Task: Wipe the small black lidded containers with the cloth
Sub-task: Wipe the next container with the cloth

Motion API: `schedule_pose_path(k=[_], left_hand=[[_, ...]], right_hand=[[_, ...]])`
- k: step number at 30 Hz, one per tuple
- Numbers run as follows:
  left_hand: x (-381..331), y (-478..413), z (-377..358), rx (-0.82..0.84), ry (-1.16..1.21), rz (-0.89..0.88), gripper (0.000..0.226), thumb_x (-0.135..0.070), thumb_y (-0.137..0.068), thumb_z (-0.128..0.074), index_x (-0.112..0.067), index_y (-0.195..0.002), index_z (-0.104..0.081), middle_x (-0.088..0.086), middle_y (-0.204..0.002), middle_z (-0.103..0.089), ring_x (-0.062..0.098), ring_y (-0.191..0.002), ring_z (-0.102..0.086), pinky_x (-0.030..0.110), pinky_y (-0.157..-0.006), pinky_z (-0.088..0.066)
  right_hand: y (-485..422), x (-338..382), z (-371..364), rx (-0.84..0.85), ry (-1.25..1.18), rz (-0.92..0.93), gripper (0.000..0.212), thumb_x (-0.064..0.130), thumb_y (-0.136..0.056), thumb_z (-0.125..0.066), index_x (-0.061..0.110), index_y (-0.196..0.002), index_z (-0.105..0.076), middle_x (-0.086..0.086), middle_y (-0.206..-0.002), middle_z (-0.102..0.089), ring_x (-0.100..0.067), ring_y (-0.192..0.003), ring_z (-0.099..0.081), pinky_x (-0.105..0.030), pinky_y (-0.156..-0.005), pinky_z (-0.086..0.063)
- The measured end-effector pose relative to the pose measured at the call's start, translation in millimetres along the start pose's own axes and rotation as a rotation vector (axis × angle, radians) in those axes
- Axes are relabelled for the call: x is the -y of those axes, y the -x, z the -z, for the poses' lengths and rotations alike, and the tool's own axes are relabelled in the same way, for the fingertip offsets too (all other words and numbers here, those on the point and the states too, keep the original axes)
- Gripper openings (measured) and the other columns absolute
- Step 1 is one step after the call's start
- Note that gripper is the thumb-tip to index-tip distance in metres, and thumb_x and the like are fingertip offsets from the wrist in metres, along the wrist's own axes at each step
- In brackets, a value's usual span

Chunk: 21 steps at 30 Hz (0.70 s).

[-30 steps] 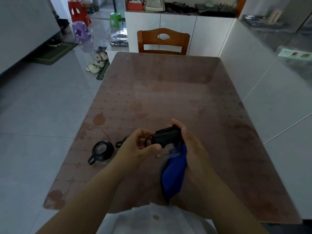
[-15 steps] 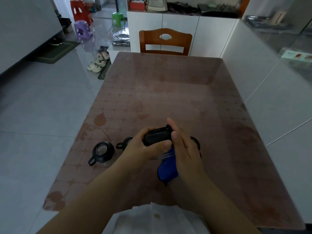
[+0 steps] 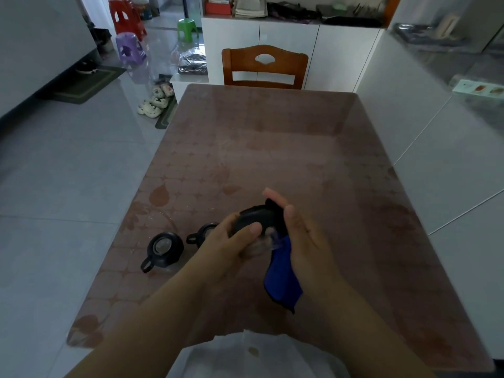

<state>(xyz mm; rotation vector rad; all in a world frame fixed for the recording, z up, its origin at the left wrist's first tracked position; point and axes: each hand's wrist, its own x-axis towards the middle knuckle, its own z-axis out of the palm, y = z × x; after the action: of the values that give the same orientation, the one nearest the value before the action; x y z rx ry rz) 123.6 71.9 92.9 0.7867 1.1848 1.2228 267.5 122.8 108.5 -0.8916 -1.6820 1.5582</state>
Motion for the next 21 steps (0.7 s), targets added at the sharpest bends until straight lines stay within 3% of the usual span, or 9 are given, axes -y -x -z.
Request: schedule_pose_path(k=[3, 6, 8, 10, 12, 14, 17, 19, 21], left_hand=[[8, -4, 1, -0.062, 0.045, 0.053, 0.101, -0.059, -0.049, -0.081, -0.005, -0.128, -0.046, 0.014, -0.118, -0.062, 0.014, -0.092, -0.070, 0.019, -0.073, -0.056], [8, -1, -3, -0.063, 0.030, 0.072, 0.053, -0.052, -0.071, -0.064, -0.021, -0.113, -0.053, 0.001, -0.109, -0.062, 0.009, -0.092, -0.066, 0.027, -0.085, -0.054], [4, 0, -2, -0.056, -0.136, 0.090, 0.041, -0.054, -0.071, -0.058, -0.035, -0.106, -0.052, -0.010, -0.108, -0.059, 0.003, -0.096, -0.058, 0.031, -0.092, -0.049], [0, -1, 1, -0.026, -0.251, 0.089, 0.049, -0.063, -0.069, -0.067, -0.035, -0.107, -0.054, -0.005, -0.109, -0.062, 0.009, -0.096, -0.060, 0.030, -0.085, -0.050], [-3, -1, 3, 0.004, -0.293, 0.071, 0.066, -0.059, -0.057, -0.072, -0.026, -0.112, -0.058, 0.001, -0.107, -0.067, 0.016, -0.094, -0.066, 0.029, -0.078, -0.052], [-4, -2, 4, 0.011, -0.250, 0.048, 0.073, -0.053, -0.053, -0.075, -0.020, -0.116, -0.059, 0.003, -0.109, -0.070, 0.018, -0.096, -0.069, 0.030, -0.081, -0.055], [-4, -2, 2, 0.018, -0.169, 0.038, 0.070, -0.044, -0.054, -0.077, -0.019, -0.117, -0.058, 0.003, -0.109, -0.068, 0.011, -0.090, -0.070, 0.021, -0.073, -0.055], [1, -4, -1, -0.007, -0.056, 0.074, 0.059, -0.031, -0.062, -0.081, -0.017, -0.113, -0.055, 0.005, -0.103, -0.065, 0.006, -0.075, -0.070, 0.017, -0.062, -0.053], [5, -4, -5, -0.024, 0.071, 0.103, 0.054, -0.029, -0.063, -0.081, -0.016, -0.110, -0.058, 0.005, -0.100, -0.068, 0.008, -0.076, -0.070, 0.019, -0.064, -0.055]], right_hand=[[0, -5, -9, -0.014, -0.004, 0.026, 0.042, 0.052, -0.091, -0.031, 0.038, -0.127, -0.047, 0.011, -0.134, -0.054, -0.004, -0.126, -0.049, -0.022, -0.105, -0.039], [0, -11, -10, -0.038, 0.008, 0.043, 0.041, 0.064, -0.087, -0.034, 0.049, -0.123, -0.045, 0.007, -0.139, -0.052, -0.006, -0.128, -0.048, -0.025, -0.105, -0.040], [0, -14, -8, -0.046, 0.038, 0.067, 0.032, 0.049, -0.092, -0.034, 0.048, -0.123, -0.042, 0.011, -0.141, -0.049, -0.002, -0.130, -0.044, -0.020, -0.106, -0.038], [-1, -15, -8, -0.034, 0.093, 0.128, 0.030, 0.040, -0.096, -0.033, 0.045, -0.123, -0.042, 0.016, -0.143, -0.043, 0.003, -0.131, -0.039, -0.011, -0.105, -0.034], [0, -16, -11, -0.013, 0.148, 0.182, 0.033, 0.050, -0.095, -0.031, 0.041, -0.126, -0.042, 0.014, -0.145, -0.039, 0.003, -0.134, -0.035, -0.009, -0.104, -0.032], [1, -17, -11, -0.024, 0.119, 0.196, 0.041, 0.058, -0.090, -0.030, 0.041, -0.125, -0.045, 0.014, -0.145, -0.039, 0.005, -0.133, -0.035, -0.008, -0.102, -0.033], [0, -19, -2, -0.087, 0.066, 0.168, 0.028, 0.043, -0.097, -0.033, 0.039, -0.118, -0.050, 0.017, -0.141, -0.040, 0.012, -0.125, -0.041, -0.006, -0.097, -0.036], [-2, -22, 0, -0.140, 0.122, 0.171, 0.028, 0.034, -0.095, -0.033, 0.039, -0.114, -0.053, 0.015, -0.142, -0.040, 0.011, -0.121, -0.046, -0.011, -0.096, -0.040], [-2, -27, 4, -0.211, 0.123, 0.134, 0.028, 0.043, -0.096, -0.033, 0.049, -0.112, -0.055, 0.009, -0.139, -0.049, -0.001, -0.119, -0.052, -0.029, -0.101, -0.045]])
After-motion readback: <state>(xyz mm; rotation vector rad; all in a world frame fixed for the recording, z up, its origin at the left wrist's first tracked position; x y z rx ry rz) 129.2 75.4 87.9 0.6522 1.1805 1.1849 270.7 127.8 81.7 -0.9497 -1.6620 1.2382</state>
